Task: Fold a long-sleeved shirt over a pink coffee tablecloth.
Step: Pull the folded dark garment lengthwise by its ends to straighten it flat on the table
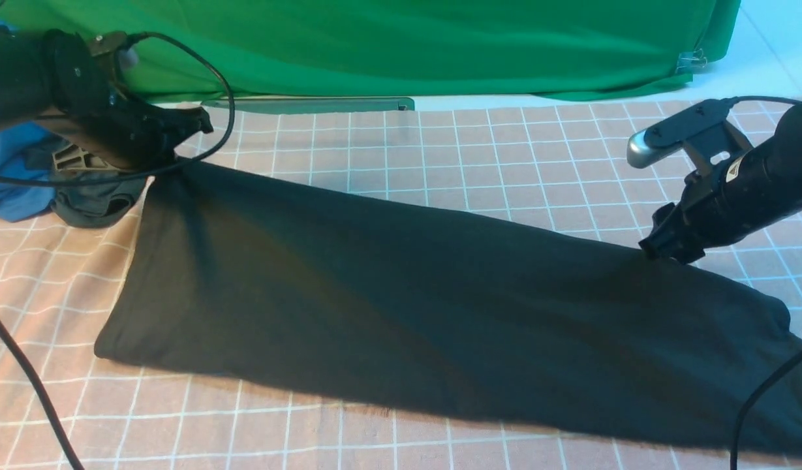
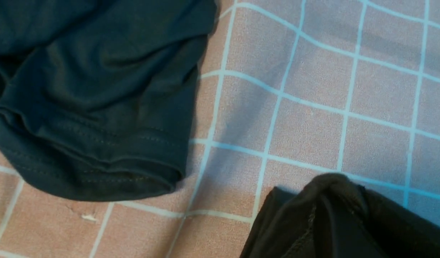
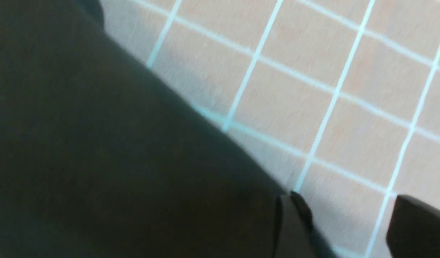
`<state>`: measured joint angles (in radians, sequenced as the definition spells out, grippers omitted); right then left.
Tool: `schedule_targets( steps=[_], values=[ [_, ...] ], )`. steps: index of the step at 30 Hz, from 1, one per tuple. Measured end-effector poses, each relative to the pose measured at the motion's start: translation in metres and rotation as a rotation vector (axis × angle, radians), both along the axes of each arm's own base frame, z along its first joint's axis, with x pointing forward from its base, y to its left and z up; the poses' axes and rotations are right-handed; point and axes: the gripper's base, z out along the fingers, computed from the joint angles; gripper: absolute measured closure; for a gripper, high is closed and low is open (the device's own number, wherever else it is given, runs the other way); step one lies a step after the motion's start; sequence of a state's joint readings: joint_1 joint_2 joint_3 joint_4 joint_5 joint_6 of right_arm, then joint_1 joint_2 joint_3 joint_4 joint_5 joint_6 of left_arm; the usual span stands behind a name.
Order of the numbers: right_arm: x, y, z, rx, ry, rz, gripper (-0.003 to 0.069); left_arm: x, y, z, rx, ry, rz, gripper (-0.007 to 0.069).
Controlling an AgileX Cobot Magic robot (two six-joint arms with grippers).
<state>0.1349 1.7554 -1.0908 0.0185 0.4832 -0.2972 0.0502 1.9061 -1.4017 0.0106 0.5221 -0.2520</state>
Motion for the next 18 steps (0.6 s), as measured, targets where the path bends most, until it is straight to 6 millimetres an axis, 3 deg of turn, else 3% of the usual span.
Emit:
schedule_targets(
  steps=[6,8,10,12,14,18],
  values=[
    [-0.013,-0.002,0.006,-0.001,0.096,-0.019,0.0354,-0.003,0.004,0.000,0.079,0.032,-0.034,0.0434],
    [-0.023,-0.003,0.021,0.013,0.120,-0.053,0.0471,-0.007,0.005,0.004,0.079,0.057,-0.020,0.0375],
    [-0.034,-0.004,0.038,0.027,0.121,-0.081,0.0568,-0.014,0.004,0.012,0.052,0.085,0.001,0.0365],
    [-0.045,-0.006,0.053,0.035,0.130,-0.099,0.0611,-0.025,0.000,0.022,0.011,0.112,0.003,0.0401],
    [-0.057,-0.007,0.066,0.036,0.143,-0.105,0.0620,-0.040,-0.007,0.034,-0.056,0.102,-0.036,0.0498],
    [-0.077,-0.009,0.085,0.051,0.169,-0.117,0.0620,-0.074,-0.026,0.025,-0.220,0.137,-0.125,0.0603]
  ],
)
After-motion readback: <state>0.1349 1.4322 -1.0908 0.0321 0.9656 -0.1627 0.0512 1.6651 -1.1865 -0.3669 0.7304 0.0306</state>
